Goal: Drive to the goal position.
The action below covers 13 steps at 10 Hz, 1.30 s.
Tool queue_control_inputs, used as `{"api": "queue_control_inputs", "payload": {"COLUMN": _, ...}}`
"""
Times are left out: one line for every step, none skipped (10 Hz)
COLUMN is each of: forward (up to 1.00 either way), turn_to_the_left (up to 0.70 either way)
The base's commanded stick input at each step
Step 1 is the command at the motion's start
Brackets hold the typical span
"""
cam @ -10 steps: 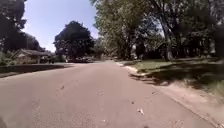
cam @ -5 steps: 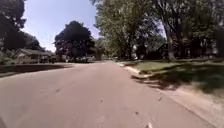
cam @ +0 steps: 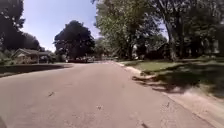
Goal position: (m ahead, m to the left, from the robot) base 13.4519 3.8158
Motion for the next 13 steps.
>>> {"api": "queue_control_inputs", "payload": {"forward": 0.5, "turn_to_the_left": 0.0}}
{"api": "queue_control_inputs", "payload": {"forward": 0.5, "turn_to_the_left": 0.0}}
{"api": "queue_control_inputs", "payload": {"forward": 0.5, "turn_to_the_left": 0.0}}
{"api": "queue_control_inputs", "payload": {"forward": 0.5, "turn_to_the_left": 0.0}}
{"api": "queue_control_inputs", "payload": {"forward": 0.5, "turn_to_the_left": -0.18}}
{"api": "queue_control_inputs", "payload": {"forward": 0.5, "turn_to_the_left": -0.48}}
{"api": "queue_control_inputs", "payload": {"forward": 0.5, "turn_to_the_left": -0.28}}
{"api": "queue_control_inputs", "payload": {"forward": 0.5, "turn_to_the_left": -0.13}}
{"api": "queue_control_inputs", "payload": {"forward": 0.5, "turn_to_the_left": 0.0}}
{"api": "queue_control_inputs", "payload": {"forward": 0.5, "turn_to_the_left": 0.0}}
{"api": "queue_control_inputs", "payload": {"forward": 0.5, "turn_to_the_left": 0.0}}
{"api": "queue_control_inputs", "payload": {"forward": 0.5, "turn_to_the_left": 0.0}}
{"api": "queue_control_inputs", "payload": {"forward": 0.5, "turn_to_the_left": 0.0}}
